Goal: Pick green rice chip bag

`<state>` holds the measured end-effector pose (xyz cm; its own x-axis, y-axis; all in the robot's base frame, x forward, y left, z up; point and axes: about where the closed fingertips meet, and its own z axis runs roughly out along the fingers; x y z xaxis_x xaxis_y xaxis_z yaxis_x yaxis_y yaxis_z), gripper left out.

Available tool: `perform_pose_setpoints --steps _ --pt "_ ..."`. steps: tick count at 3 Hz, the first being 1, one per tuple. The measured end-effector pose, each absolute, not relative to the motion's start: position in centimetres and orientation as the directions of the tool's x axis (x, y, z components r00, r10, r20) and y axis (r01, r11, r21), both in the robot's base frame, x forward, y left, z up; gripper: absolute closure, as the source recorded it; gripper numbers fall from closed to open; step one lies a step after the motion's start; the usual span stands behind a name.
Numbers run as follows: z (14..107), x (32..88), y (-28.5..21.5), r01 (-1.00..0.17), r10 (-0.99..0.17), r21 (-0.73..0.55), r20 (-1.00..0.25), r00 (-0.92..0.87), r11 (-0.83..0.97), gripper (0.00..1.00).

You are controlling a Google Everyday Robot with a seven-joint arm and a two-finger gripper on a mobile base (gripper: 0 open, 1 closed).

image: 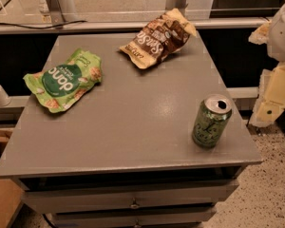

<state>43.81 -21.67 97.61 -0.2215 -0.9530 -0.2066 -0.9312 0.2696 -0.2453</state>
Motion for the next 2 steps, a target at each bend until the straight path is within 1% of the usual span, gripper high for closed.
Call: perform_pose_setpoints --steps 1,2 --pt "97.6 43.8 -21.7 -0.931 -0.953 -0.246 -0.207 -0.221 0.270 0.00" --pt "97.2 44.4 -20.5 -0.940 -0.958 -0.253 -0.228 -0.173 0.230 0.00"
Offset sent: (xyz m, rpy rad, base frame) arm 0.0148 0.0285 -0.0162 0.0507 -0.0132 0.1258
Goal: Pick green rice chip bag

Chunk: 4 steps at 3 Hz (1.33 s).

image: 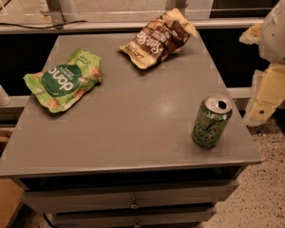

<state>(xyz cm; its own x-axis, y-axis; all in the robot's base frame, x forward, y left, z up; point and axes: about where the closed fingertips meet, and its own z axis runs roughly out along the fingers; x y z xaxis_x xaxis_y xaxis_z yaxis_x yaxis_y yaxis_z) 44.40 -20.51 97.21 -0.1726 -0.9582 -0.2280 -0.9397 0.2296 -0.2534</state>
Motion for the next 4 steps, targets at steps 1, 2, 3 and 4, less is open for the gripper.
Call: perform_pose_setpoints --steps 1,2,3,4 --pt "96.7 46.7 -17.5 -0.950 -0.959 -0.277 -0.276 -0.062 0.141 0.00" --pt "97.4 49.0 -14.0 -0.953 -0.943 -0.295 -0.332 0.033 0.070 0.00" --pt "99.0 50.1 -9.3 -0.951 -0.914 -0.307 -0.390 0.109 0.017 0.00" --pt "99.8 49.7 -3.7 -0.940 -0.884 -0.336 -0.422 0.201 -0.054 0.00"
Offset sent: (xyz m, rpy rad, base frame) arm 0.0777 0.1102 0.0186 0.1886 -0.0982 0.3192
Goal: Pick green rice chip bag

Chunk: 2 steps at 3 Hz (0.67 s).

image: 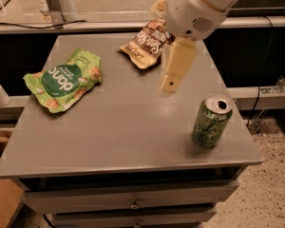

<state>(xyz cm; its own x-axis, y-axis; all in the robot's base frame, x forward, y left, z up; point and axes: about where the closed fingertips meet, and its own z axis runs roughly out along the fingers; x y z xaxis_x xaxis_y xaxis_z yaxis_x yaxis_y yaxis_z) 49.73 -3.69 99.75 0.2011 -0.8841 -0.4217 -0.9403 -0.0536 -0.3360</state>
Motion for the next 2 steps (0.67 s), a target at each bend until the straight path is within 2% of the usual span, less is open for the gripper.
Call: perform_pose_setpoints --steps 1,2 --pt "98.73 48.09 2.50 -0.921 -0.847 -0.373 -0.447 0.288 -0.116 0.00" --pt "98.75 48.08 2.52 -0.920 -0.847 -0.373 -0.447 0.288 -0.116 0.00"
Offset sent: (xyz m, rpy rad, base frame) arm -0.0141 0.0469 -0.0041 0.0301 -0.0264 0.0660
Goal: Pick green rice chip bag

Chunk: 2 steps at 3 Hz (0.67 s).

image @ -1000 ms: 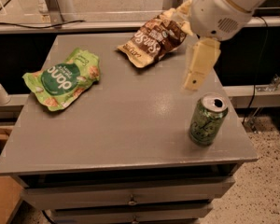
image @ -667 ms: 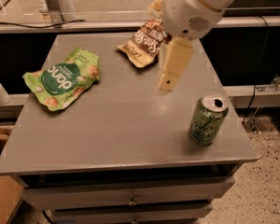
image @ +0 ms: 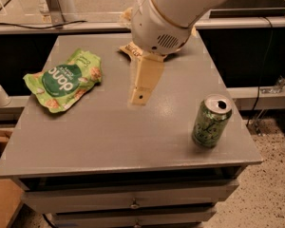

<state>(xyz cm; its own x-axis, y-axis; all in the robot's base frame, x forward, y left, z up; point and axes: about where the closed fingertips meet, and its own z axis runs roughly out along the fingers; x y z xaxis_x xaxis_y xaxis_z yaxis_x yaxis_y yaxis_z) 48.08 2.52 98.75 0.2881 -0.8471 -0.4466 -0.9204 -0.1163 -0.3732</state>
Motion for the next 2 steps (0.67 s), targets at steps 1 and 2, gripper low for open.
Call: perform_pose_setpoints --steps 1,2 --pt "98.5 48.8 3.3 -0.904 -0.831 -0.408 -0.455 0.320 -0.125 0.00" --pt "96.9 51.9 7.2 -0.856 -0.792 -0.483 -0.443 0.420 -0.183 0.00"
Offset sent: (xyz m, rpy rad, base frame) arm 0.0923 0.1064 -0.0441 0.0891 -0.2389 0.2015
